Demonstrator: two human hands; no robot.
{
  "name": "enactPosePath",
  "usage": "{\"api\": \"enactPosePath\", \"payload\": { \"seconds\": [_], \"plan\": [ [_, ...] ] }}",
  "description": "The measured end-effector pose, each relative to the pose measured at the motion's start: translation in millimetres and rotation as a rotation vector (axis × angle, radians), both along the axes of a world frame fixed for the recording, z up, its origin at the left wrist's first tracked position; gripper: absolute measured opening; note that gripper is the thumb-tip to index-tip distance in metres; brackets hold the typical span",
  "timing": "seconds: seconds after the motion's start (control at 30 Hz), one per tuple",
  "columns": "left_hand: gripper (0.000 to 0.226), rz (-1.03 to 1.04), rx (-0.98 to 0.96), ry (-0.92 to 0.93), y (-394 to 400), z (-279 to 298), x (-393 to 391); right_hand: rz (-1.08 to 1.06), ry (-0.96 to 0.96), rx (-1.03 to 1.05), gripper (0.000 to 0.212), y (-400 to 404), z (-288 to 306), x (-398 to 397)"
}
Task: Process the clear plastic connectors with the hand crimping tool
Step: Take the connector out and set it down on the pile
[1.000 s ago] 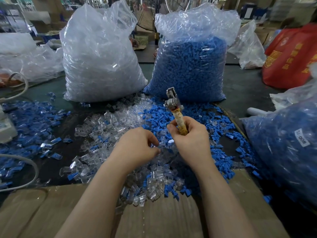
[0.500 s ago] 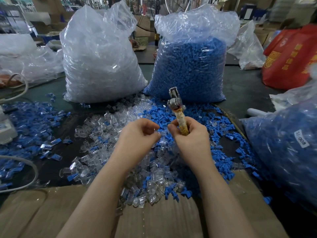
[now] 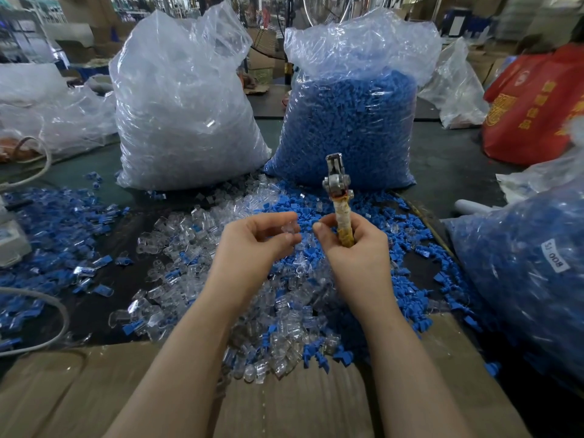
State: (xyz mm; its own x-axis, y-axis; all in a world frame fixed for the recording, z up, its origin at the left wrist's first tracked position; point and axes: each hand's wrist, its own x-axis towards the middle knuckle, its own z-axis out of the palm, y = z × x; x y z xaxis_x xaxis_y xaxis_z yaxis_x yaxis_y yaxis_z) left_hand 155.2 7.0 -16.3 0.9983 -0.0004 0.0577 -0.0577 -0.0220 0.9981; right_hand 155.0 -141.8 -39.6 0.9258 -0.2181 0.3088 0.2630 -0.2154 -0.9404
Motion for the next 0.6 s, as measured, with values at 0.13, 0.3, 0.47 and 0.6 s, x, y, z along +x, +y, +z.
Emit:
{"api": "enactPosePath", "payload": {
  "seconds": [0.13, 0.3, 0.47, 0.6],
  "plan": [
    [0.028, 0.133, 0.105, -0.092, -2.1, -0.5, -0.3, 0.034, -0.007, -0.009, 0.017, 0.7, 1.3, -1.6],
    [0.029, 0.178, 0.181, -0.145, -3.5, -1.7, -0.6, 0.057, -0.007, -0.051, 0.018, 1.4, 2.3, -1.8],
    [0.029, 0.19, 0.236, -0.191, -6.0, -2.3, -2.0, 0.081, -0.014, -0.054, 0.017, 1.5, 1.5, -2.1],
    [0.033, 0.203, 0.257, -0.231, -7.8, -1.5, -4.7, 0.077, -0.008, -0.068, 0.016, 1.3, 0.9, -1.5]
  ]
}}
